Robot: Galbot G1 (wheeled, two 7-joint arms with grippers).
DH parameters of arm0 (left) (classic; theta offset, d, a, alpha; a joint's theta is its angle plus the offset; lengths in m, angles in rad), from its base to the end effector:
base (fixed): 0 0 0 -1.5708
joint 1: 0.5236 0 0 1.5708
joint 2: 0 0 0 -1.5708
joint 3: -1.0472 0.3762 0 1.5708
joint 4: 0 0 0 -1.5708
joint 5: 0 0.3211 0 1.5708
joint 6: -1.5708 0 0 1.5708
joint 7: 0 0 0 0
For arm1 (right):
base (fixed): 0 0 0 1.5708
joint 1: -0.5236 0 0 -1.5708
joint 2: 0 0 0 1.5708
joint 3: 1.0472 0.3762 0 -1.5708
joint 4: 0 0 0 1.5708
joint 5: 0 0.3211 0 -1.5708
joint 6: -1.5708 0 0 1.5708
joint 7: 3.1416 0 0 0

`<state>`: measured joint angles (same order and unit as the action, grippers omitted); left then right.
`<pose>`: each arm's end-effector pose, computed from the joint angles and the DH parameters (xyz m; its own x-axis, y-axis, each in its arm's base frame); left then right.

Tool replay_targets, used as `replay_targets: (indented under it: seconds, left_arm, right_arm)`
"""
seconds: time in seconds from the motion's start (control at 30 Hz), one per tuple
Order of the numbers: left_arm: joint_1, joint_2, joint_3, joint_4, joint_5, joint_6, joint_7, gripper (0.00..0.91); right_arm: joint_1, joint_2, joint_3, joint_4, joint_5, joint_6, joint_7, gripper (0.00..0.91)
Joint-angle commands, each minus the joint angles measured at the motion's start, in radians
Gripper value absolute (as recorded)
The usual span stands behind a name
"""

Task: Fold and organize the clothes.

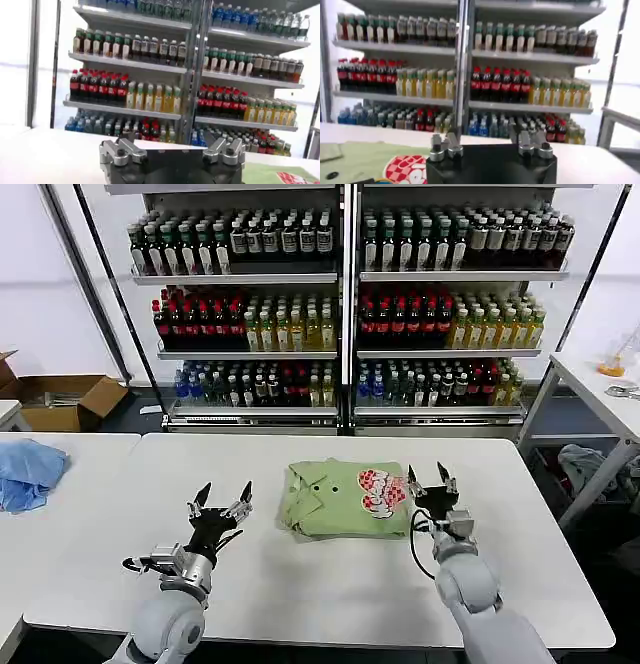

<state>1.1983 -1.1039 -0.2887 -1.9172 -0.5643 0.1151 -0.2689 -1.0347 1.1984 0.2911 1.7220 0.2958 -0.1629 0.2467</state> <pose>0.2497 0.0575 -0.3114 -0.9904 0.1069 0.0881 0.0945 0.9863 -0.1349 0.3130 -0.0512 -0.3281 -0.9973 -0.0127 0.0730 -0.0193 0.9957 -0.0904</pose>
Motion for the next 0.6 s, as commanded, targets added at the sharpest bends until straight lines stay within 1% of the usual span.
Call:
replay_targets:
  seconds: [0.03,0.1,0.17,0.37,0.47,0.6]
  left_arm:
    - [0.034,0.011,-0.006,-0.042,0.011,0.004,0.005,0.907]
    - [0.047,0.017,-0.011,-0.055,0.024,0.007,0.01,0.907]
    - [0.059,0.022,-0.018,-0.077,0.031,0.03,0.012,0.907]
    - [0.087,0.058,-0.028,-0.121,0.096,0.044,0.036,0.907]
    - [0.094,0.071,-0.035,-0.134,0.109,0.048,0.041,0.907]
    - [0.099,0.077,-0.042,-0.155,0.115,0.059,0.044,0.907]
  right_arm:
    - [-0.391,-0.008,0.215,0.358,-0.056,0.067,-0.003,0.907]
    - [-0.429,-0.002,0.232,0.375,-0.049,0.065,-0.007,0.907]
    - [-0.448,0.004,0.24,0.393,-0.043,0.065,-0.011,0.907]
    - [-0.446,0.021,0.241,0.406,-0.029,0.062,-0.011,0.907]
    - [-0.455,0.019,0.242,0.419,-0.04,0.073,-0.009,0.907]
    - [-0.472,0.019,0.253,0.438,-0.051,0.062,-0.006,0.907]
